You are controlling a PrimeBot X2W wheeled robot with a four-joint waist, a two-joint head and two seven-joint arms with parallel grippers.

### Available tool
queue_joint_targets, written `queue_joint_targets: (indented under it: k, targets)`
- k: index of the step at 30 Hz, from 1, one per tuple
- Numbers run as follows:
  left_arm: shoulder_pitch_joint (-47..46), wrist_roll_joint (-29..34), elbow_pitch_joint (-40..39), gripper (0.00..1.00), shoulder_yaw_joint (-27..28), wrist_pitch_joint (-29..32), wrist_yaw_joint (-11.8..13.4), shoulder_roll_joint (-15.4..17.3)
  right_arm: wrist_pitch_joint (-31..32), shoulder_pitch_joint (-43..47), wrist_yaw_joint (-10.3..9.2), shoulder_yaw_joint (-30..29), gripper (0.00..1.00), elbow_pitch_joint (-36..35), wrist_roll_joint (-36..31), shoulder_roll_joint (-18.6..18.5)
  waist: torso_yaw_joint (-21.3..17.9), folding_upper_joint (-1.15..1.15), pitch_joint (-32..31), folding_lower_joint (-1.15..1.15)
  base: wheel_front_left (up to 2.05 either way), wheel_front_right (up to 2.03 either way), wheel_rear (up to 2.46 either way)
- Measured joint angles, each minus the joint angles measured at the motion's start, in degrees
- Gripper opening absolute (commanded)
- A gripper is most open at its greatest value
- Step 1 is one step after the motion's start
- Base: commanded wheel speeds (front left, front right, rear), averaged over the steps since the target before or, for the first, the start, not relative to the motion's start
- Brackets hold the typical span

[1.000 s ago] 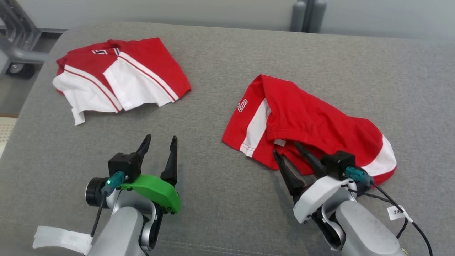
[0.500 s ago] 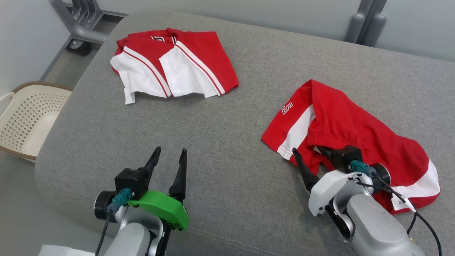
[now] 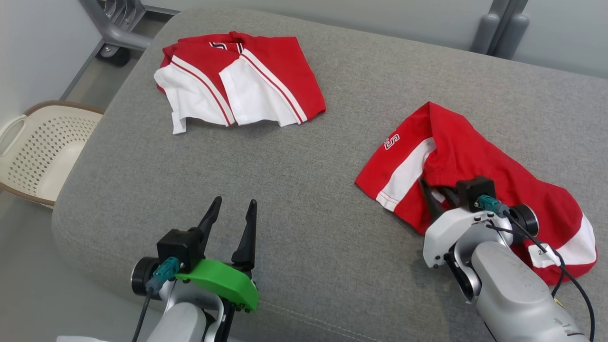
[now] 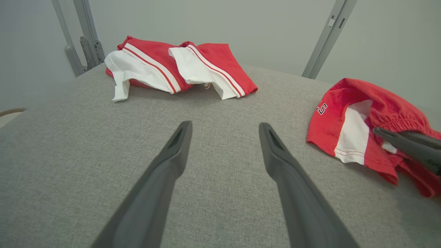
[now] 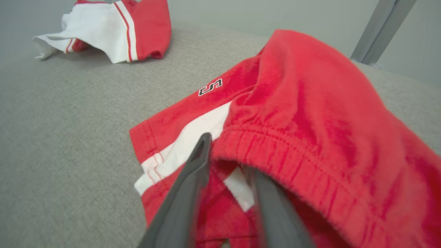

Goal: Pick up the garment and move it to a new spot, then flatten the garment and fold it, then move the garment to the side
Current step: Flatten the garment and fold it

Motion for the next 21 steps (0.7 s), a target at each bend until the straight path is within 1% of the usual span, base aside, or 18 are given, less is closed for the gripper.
queue_joint_targets:
  k: [3,6,10,14,16,19,21]
  targets:
    - [0.46,-0.01,-0.87,1.0,0.46,0.0,0.18,0.0,0.0,-0.02,-0.52,-0.64,0.0,0.34,0.04,-0.03,-0.03,0.0,0.06,0.0,0.0,0.0,0.0]
    - [1.44,-0.22,-1.19,1.0,1.87,-0.01,0.53,0.05,0.0,-0.24,-0.52,-1.7,0.0,-0.43,0.43,0.05,-0.61,0.0,0.0,0.0,0.0,0.0,0.0]
    - [2.09,-1.69,-1.75,1.0,1.69,-0.01,0.57,0.1,0.0,-0.86,-0.71,-5.19,0.0,-4.23,2.67,0.04,-2.05,0.0,-0.24,0.0,0.0,0.0,0.0]
    - [2.19,-2.91,-2.8,1.0,0.07,0.01,0.31,0.14,0.0,-0.92,-0.92,-7.99,0.0,-7.25,4.59,-1.49,-4.12,0.0,-0.55,0.0,0.0,0.0,0.0]
    - [2.19,-2.98,-3.0,1.0,-0.8,0.05,-0.12,0.12,0.0,-0.82,-0.83,-9.09,0.0,-8.22,4.99,-2.69,-5.35,0.0,-0.71,0.0,0.0,0.0,0.0]
    - [2.19,-3.12,-3.15,1.0,-1.58,0.1,-0.15,0.14,-0.01,-0.69,-0.11,-10.34,0.0,-9.31,5.7,-4.09,-7.34,0.0,-0.97,0.0,0.0,0.0,0.0]
    - [2.19,-3.13,-3.21,1.0,-1.8,0.12,-0.52,0.13,-0.01,-0.44,0.85,-10.71,0.0,-9.91,6.16,-4.75,-8.74,0.0,-1.13,0.0,0.0,0.0,0.0]
